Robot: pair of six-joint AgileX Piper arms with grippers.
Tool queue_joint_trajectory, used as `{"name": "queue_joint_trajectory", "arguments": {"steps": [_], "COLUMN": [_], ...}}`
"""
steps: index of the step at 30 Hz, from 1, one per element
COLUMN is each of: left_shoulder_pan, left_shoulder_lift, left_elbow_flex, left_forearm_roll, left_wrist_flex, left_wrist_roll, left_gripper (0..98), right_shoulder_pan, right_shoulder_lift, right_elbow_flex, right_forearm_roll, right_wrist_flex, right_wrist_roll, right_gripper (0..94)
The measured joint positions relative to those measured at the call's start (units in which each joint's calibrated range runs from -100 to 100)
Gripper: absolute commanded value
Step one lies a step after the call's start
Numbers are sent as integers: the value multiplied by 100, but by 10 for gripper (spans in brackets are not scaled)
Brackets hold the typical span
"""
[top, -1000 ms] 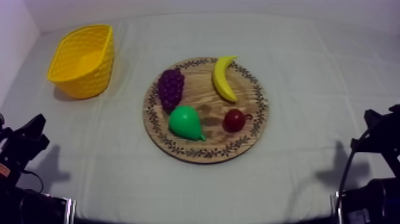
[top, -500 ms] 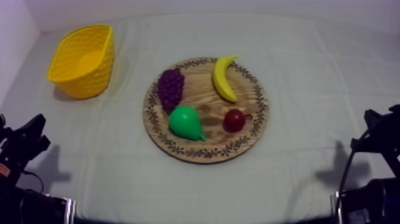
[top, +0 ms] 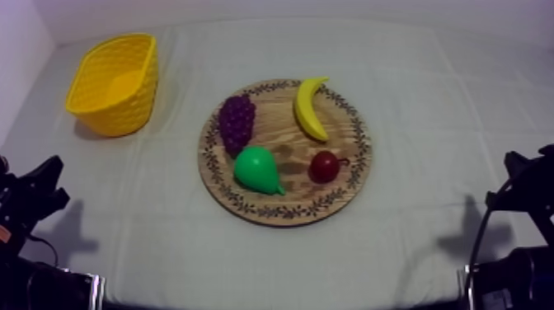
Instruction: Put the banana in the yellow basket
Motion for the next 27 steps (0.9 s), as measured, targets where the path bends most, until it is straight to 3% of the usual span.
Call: {"name": "queue_joint_trajectory", "arguments": {"steps": [4, 8, 11, 22, 27], "left_shoulder_pan": [47, 260, 464, 1328, 1826], "left_shoulder_lift": [474, 1277, 1942, 4279, 5313], "left_elbow_flex": [-512, -1393, -2197, -5150, -6104], "left_forearm_roll": [-10, -199, -319, -415, -656], "left_wrist_flex": [-57, -15, 154, 486, 641], "left_wrist_roll": [14, 109, 275, 888, 1319], "left_gripper": [12, 13, 14, 18, 19], "right_shoulder_pan": [0, 0, 0, 0, 0], "right_shoulder_lift": [0, 0, 0, 0, 0], "right_elbow_flex": [0, 0, 0, 0, 0], "right_forearm_roll": [0, 0, 0, 0, 0], "right_wrist_flex": [0, 0, -8, -5, -5], "right_wrist_roll": [0, 3, 3, 4, 6], "right_gripper": [3, 3, 3, 3, 3]}}
